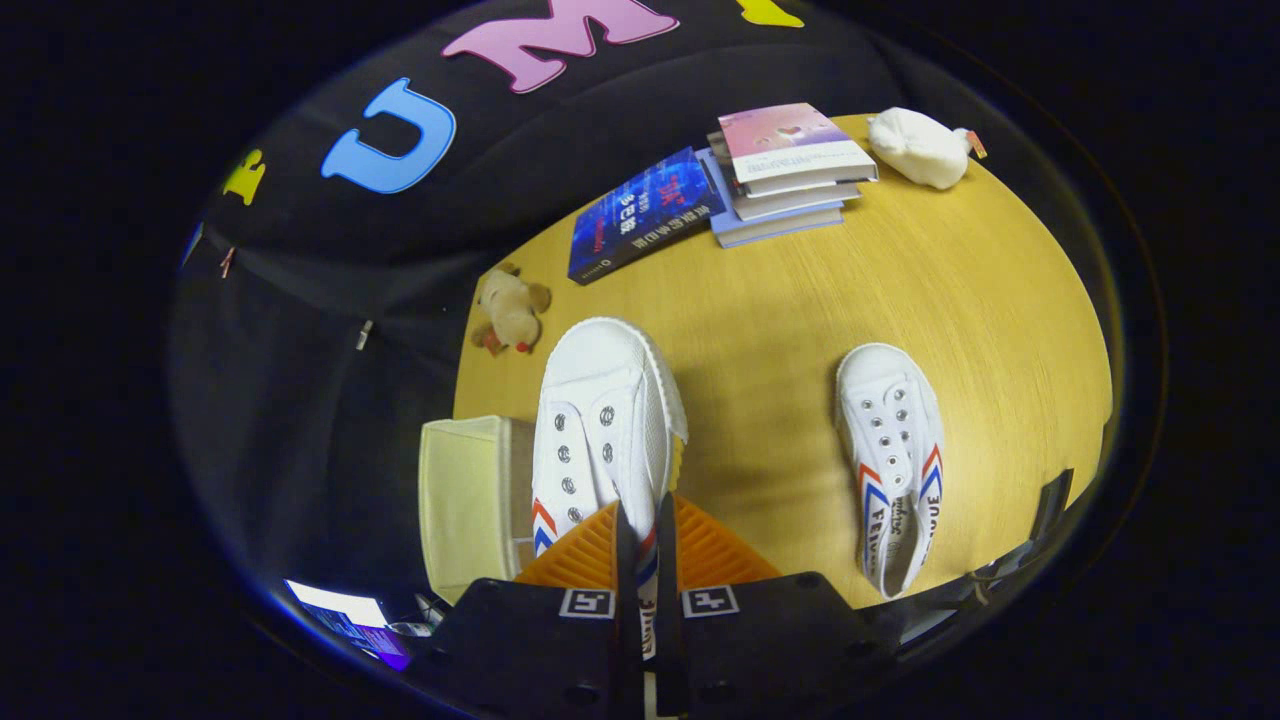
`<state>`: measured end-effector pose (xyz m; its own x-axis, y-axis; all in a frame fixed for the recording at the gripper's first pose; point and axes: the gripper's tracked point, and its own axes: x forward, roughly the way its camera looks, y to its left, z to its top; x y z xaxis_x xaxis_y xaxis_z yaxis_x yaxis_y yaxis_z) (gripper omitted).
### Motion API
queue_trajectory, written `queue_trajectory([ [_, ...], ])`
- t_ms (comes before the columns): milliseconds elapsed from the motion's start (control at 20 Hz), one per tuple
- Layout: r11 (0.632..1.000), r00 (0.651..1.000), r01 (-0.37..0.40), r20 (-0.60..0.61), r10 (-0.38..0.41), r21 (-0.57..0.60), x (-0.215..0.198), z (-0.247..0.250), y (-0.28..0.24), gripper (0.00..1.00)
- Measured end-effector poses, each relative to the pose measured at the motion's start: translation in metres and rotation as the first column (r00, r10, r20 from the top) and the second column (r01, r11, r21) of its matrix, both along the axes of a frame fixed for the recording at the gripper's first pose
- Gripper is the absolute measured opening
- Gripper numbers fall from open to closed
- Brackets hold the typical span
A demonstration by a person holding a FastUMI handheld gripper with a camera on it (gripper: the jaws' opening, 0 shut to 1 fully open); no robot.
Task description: Open the storage box then place both shoes into the box .Put the left shoe in first, then the right shoe, with the right side of both shoes facing outward in a uniform manner.
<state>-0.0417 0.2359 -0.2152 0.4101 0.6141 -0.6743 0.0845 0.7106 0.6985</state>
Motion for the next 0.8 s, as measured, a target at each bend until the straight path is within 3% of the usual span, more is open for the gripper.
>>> queue_trajectory([
  [200, 0.999, 1.000, -0.004, 0.008, 0.004, 0.048, 0.004, 0.055, 0.042, 0.10],
  [350, 0.991, 0.998, -0.052, -0.027, 0.055, 0.120, -0.006, 0.076, 0.087, 0.10],
  [650, 0.982, 0.979, -0.126, -0.145, 0.146, 0.140, -0.045, 0.062, 0.162, 0.10],
  [800, 0.985, 0.968, -0.132, -0.197, 0.153, 0.115, -0.055, 0.044, 0.183, 0.09],
])
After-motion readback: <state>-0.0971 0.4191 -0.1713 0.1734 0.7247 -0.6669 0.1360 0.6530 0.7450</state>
